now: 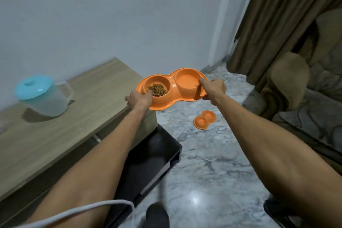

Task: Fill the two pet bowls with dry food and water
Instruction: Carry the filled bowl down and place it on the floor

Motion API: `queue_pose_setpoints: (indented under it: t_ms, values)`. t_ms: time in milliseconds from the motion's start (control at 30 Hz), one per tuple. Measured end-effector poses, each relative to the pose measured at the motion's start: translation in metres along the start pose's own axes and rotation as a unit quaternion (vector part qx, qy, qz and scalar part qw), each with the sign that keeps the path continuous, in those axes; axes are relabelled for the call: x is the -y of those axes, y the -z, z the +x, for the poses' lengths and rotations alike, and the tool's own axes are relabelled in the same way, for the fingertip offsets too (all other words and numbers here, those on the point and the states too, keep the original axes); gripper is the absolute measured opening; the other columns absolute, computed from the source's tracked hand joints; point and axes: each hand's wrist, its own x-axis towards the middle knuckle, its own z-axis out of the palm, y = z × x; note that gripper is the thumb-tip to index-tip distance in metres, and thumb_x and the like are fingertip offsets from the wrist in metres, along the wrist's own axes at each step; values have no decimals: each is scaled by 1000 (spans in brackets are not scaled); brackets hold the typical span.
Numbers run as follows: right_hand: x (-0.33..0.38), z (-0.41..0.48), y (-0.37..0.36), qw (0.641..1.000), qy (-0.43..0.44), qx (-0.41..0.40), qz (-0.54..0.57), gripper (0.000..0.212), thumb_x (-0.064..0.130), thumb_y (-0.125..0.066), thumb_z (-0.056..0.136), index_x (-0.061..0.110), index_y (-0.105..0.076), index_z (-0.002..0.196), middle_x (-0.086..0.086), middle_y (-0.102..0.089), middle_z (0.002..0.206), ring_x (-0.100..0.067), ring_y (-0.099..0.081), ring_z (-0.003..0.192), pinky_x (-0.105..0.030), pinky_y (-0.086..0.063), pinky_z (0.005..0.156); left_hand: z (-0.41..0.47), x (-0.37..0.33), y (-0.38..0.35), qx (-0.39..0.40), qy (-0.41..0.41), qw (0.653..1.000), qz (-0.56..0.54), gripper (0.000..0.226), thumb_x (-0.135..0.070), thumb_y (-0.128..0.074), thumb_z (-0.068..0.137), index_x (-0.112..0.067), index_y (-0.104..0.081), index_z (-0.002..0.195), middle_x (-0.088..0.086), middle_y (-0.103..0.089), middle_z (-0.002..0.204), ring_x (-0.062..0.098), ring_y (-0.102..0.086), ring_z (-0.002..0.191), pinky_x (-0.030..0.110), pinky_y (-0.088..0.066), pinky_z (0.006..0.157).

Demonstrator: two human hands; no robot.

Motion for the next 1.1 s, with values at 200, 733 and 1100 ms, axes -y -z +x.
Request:
queue_pose_setpoints:
  t_ms: [200, 733, 1100]
  values:
    - [1, 89, 33, 1000, -15, -23, -1, 45, 39, -73, 72, 1, -68, 95, -14, -66, 103, -33, -69, 85, -27, -52, 35, 21, -45, -89, 20, -6, 1000, -14, 47, -36, -66, 86, 1, -59, 114, 18, -42, 133, 36, -57, 109, 40, -54, 89]
    - [-2, 343, -4, 999, -32, 8, -28, 29, 32, -72, 79, 8, -57, 86, -6, -56, 81, -32, -67, 88, -40, -61, 59, 162, -103, -289, -2, 66, 998, 4, 42, -35, -64, 87, 0, -57, 110, 16, -42, 129, 38, -53, 112, 48, -49, 94]
    - [-147, 523, -138, 986, -82, 124, -82, 67, 46, -71, 67, 9, -60, 122, -13, -64, 114, -27, -67, 88, -47, -61, 77, 291, 44, -449, -94, 154, 983, 8, 60, -49, -49, 61, 1, -64, 92, 26, -64, 99, 40, -65, 90, 47, -56, 76]
